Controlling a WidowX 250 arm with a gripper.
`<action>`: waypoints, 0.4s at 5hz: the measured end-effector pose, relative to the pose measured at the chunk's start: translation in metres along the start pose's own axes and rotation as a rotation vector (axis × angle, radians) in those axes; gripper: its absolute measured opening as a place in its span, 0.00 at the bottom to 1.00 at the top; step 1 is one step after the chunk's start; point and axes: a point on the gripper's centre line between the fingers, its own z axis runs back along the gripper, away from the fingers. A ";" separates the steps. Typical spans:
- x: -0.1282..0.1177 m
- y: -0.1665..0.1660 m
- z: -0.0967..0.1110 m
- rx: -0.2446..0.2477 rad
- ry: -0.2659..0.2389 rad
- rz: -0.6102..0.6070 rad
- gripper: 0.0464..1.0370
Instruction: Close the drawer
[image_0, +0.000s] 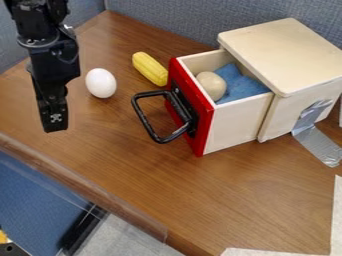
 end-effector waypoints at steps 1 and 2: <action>0.000 -0.003 -0.005 -0.020 0.005 0.005 0.96; 0.016 -0.009 -0.012 -0.002 -0.052 -0.005 0.96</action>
